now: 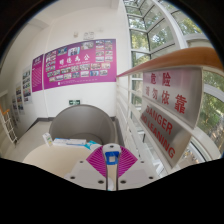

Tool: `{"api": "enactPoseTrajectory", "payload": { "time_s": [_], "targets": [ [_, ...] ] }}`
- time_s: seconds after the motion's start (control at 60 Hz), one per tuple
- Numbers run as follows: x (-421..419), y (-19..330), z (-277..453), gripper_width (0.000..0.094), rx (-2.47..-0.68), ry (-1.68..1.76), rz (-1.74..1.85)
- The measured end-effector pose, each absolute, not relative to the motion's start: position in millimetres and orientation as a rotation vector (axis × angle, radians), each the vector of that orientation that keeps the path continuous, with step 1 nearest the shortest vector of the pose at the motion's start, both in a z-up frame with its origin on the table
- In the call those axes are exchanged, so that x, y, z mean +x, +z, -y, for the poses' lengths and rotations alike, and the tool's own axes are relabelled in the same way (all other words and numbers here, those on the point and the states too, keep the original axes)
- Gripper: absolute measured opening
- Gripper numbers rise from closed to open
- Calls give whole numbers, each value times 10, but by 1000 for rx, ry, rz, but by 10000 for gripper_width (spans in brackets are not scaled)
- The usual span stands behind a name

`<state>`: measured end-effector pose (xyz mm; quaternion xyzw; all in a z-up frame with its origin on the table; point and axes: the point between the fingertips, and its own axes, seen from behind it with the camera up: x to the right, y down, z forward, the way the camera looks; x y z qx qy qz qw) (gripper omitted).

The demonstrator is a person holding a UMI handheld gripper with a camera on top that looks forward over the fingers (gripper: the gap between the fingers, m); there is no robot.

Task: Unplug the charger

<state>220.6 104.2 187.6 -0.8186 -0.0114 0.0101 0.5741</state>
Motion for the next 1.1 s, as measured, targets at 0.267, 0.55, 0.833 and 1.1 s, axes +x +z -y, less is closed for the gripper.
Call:
{"api": "enactPoseTrajectory", "payload": {
  "time_s": [0.267, 0.55, 0.833, 1.1],
  "targets": [
    [2187, 125, -245, 198, -2312, 63, 87],
    [2096, 42, -296, 742, -2307, 128, 72],
    [2047, 527, -83, 859, -2226, 39, 188],
    [1772, 1405, 667, 859, -2138, -19, 147]
  ]
}}
